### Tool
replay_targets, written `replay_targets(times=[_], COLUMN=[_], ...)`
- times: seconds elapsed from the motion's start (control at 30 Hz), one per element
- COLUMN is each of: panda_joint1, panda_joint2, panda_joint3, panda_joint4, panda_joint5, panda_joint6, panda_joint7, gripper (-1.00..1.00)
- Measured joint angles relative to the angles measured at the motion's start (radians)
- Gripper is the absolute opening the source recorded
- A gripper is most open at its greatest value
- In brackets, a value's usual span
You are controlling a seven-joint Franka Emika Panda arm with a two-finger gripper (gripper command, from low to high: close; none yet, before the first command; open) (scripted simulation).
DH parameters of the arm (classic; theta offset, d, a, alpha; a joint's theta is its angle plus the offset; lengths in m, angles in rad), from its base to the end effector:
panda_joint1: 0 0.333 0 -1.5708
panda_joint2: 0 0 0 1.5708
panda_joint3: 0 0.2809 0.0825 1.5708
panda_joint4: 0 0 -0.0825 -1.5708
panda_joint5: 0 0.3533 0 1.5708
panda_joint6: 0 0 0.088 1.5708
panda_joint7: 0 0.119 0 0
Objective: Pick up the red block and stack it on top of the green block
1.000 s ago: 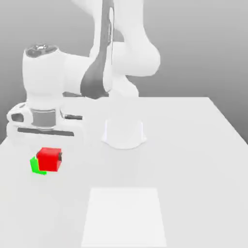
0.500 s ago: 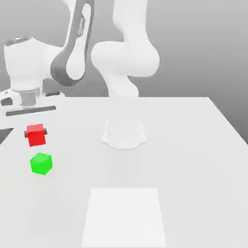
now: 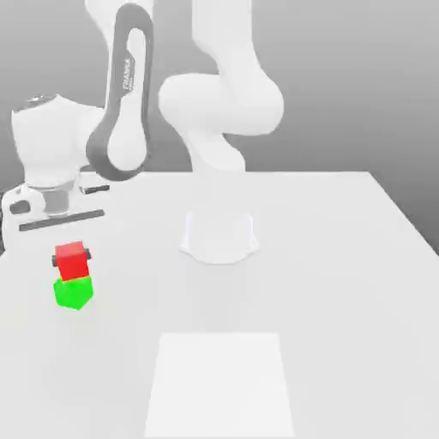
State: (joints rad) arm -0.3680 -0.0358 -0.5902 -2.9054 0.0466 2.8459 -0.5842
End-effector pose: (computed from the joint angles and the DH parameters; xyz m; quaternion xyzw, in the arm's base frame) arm 0.1910 -0.2702 0.1754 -0.9780 0.2075 -0.0006 0.0223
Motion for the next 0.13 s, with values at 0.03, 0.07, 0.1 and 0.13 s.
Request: replay_targets(times=[0.03,0.07,0.1,0.13], panda_joint1=[0.003,0.006,0.006,0.009], panda_joint2=[0.011,0.021,0.031,0.041], panda_joint3=[0.001,0.002,0.006,0.007], panda_joint4=[0.001,0.001,0.002,0.002], panda_joint5=[0.016,0.032,0.046,0.059], panda_joint6=[0.009,0.018,0.027,0.036], panda_joint7=[-0.012,-0.022,-0.033,-0.042], gripper=[-1.0,-1.0,-1.0,-1.0])
